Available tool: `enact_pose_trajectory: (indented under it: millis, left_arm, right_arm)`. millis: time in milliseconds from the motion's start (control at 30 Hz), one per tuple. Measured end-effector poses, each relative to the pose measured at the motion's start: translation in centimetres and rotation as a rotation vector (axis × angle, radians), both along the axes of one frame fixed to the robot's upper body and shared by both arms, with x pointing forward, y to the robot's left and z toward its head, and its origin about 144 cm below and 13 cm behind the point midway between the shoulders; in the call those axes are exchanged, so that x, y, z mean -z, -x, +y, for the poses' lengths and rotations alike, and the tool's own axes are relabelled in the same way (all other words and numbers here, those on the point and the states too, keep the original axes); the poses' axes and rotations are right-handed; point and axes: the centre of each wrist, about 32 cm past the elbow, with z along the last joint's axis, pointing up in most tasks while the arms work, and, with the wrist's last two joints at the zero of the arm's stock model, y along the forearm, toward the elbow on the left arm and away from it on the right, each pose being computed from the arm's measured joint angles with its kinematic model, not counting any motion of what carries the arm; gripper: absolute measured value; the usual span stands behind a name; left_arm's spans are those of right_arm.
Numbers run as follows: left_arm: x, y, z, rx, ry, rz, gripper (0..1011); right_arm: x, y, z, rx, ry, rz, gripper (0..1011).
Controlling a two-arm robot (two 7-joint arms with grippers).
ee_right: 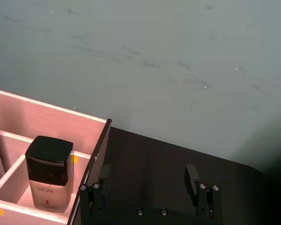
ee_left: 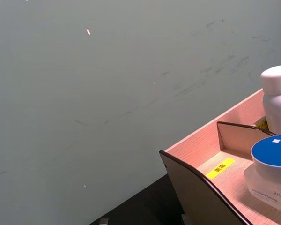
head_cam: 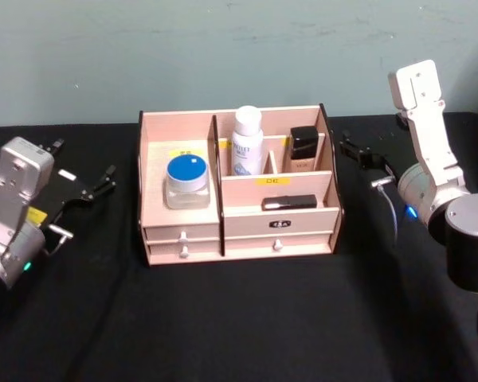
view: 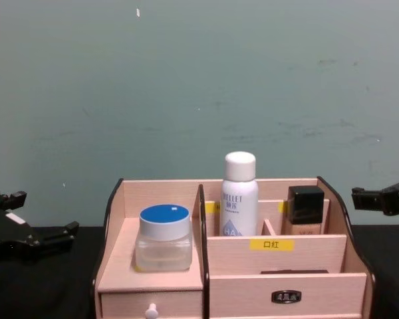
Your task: Pick up the facial cleanser and watermelon frost from the table and place them into the tiered storage box.
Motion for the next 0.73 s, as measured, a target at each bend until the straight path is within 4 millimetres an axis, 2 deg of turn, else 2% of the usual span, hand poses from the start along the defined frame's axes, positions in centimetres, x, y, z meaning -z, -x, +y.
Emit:
enact_pose_trajectory:
  millis: [733]
  left_arm:
    - [0.0, 0.0, 0.0, 0.0, 0.0, 0.0, 1001]
  right_arm:
    - [-0.11, 0.05, 0.06, -0.005, -0.002, -0.002, 1002]
